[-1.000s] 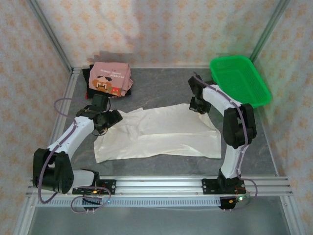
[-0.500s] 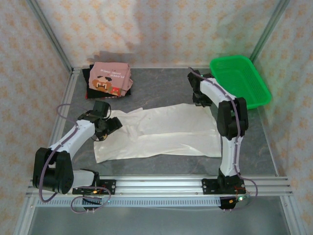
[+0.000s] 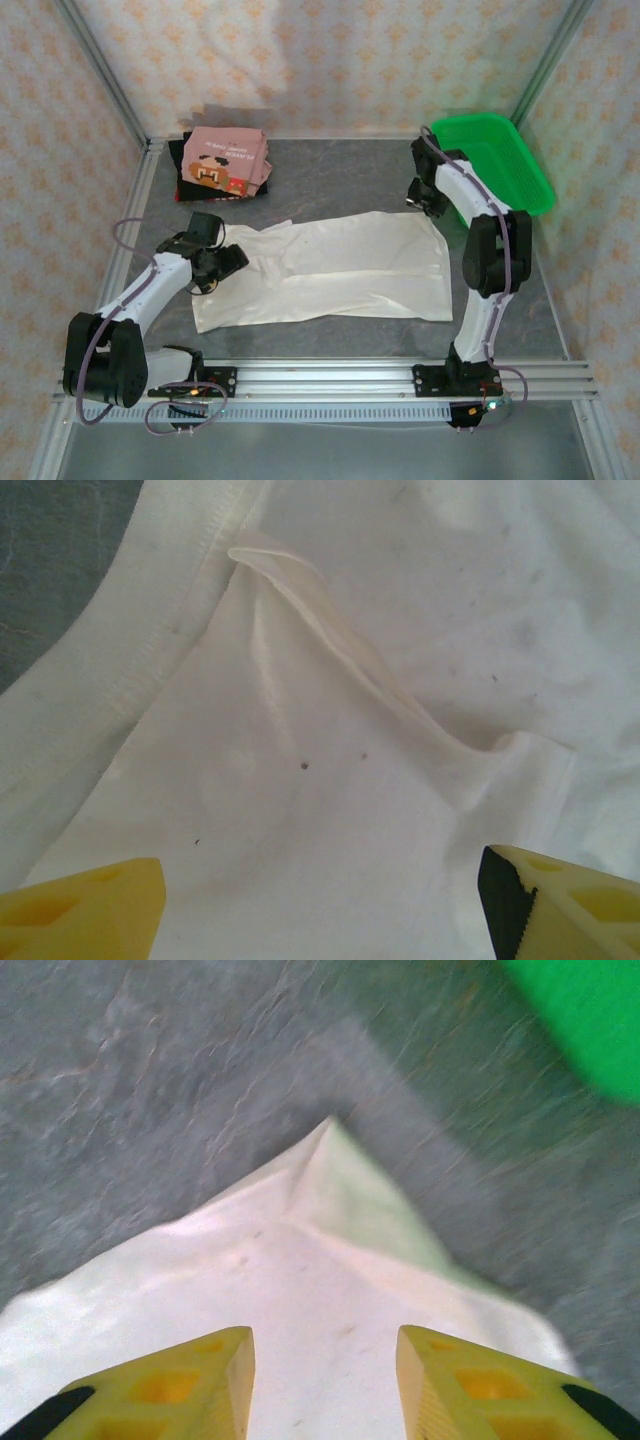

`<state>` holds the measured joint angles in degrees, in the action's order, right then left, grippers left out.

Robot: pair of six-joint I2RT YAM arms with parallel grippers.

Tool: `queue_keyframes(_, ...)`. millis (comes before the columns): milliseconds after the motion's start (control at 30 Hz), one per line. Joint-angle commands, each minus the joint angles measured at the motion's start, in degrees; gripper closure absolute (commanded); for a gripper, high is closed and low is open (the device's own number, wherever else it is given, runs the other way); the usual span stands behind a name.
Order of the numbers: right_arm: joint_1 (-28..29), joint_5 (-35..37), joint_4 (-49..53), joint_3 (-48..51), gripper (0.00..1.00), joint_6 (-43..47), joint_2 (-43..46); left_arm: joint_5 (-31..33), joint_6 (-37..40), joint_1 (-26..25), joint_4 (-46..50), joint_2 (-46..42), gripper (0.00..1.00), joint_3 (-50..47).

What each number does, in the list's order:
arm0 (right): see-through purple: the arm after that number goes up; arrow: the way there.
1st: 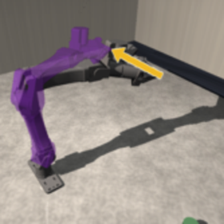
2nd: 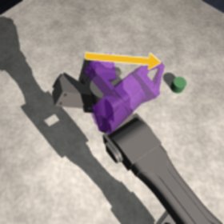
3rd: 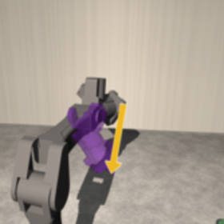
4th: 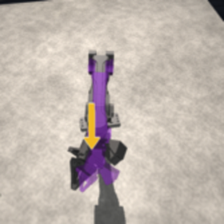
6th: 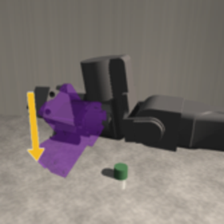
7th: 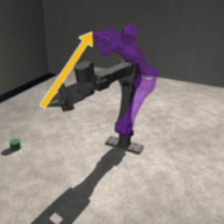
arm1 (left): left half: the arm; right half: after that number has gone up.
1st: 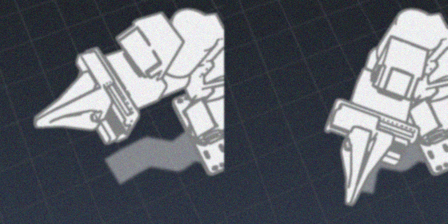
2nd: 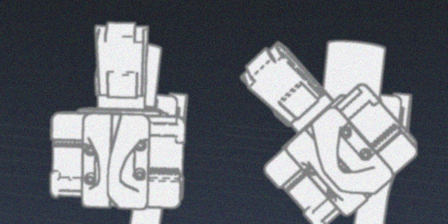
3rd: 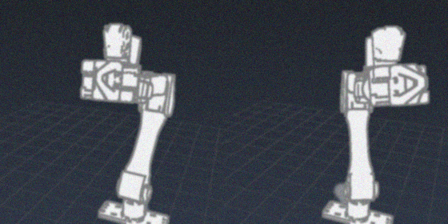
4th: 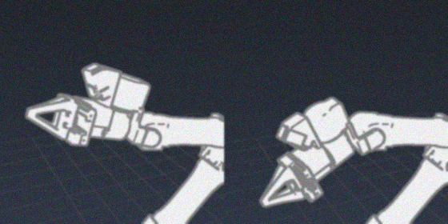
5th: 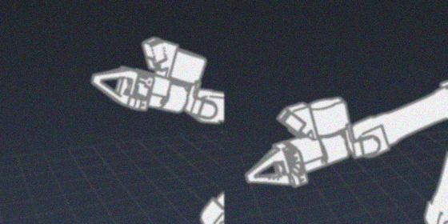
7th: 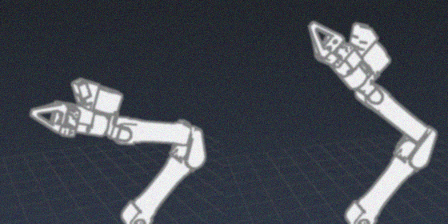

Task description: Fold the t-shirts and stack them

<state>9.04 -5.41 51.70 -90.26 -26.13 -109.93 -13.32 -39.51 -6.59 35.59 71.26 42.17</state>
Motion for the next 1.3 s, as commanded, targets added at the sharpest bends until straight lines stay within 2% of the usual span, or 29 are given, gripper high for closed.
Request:
queue_keyframes(0,-0.16,-8.99,-9.35,5.81,0.58,-11.27,2.63,-0.39,0.44,0.52,0.2,0.14,0.17,0.8)
queue_keyframes(200,-0.42,-10.39,-14.58,7.77,0.59,-17.16,0.96,-0.34,1.53,0.49,0.84,1.2,0.17,2.1)
queue_keyframes(367,-0.41,-7.03,-11.11,3.38,0.6,-14.64,-2.58,-0.08,1.8,0.52,0.77,1.31,0.17,1.82)
queue_keyframes(567,-0.21,-10.08,-16.98,5.31,0.6,-19.38,-5.94,-0.08,1.63,0.47,0.2,1.97,0.17,1.21)
queue_keyframes(833,-0.06,-0.41,-14.3,2.97,0.6,-16.92,-8.42,3.71,-1.56,1.08,0.62,3.6,0.17,-1.88)
queue_keyframes(1033,-0.71,4.31,-11.1,0.82,0.59,-12.77,-9.56,7.29,-4.94,2.68,2.12,10.69,0.17,-2.48)
queue_keyframes(1267,-1.63,12.88,-6.39,-5.28,0.58,-5.54,-11.37,10.99,-4.46,3.77,2.98,15.83,0.17,-0.88)
